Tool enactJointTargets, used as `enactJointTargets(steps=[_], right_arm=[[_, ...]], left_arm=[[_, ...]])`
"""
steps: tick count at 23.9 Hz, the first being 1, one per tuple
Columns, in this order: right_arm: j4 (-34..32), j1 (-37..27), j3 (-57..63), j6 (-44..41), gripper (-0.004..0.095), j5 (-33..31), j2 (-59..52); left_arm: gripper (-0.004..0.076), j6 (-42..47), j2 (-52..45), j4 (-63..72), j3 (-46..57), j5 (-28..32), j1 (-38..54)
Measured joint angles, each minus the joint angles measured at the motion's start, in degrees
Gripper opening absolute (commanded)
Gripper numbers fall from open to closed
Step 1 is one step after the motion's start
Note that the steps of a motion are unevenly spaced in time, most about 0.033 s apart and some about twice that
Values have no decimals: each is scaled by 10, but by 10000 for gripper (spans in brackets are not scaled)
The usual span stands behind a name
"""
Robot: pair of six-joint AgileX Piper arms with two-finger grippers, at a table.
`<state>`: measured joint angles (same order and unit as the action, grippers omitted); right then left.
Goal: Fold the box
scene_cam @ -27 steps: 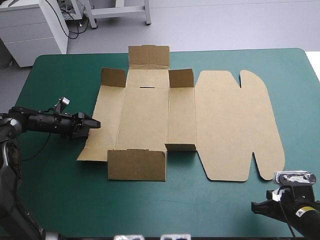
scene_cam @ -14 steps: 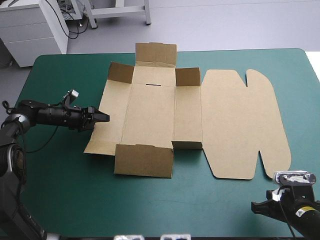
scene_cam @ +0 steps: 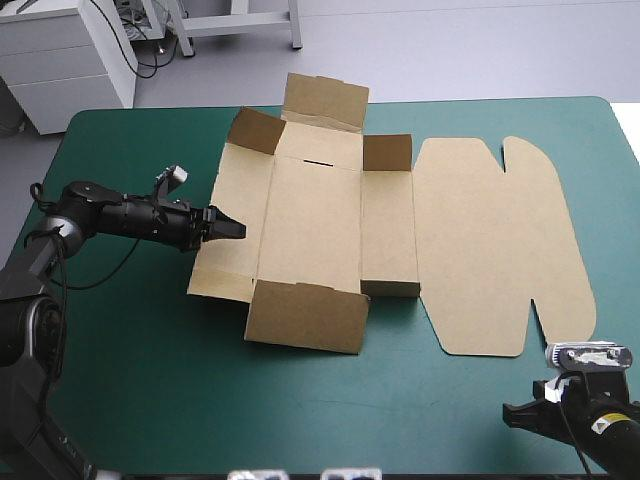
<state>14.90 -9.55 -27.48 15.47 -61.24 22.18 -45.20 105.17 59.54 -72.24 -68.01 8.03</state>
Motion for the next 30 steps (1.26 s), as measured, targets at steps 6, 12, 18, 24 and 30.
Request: enactJointTargets(steps=[6,12,18,24,30], right_arm=[[0,0,0,0,66,0,0],[0,0,0,0,66,0,0],[0,0,0,0,66,0,0],[0,0,0,0,66,0,0],[0,0,0,0,66,1,0]], left_arm=[[378,2,7,-5,0,1,-10],[356,2,18,-5,-2,1,-37],[189,3,18,-4,-5,1,-45],[-5,4,18,-2,-5,7,-45],[-8,12,18,-10,-19,-2,-48]])
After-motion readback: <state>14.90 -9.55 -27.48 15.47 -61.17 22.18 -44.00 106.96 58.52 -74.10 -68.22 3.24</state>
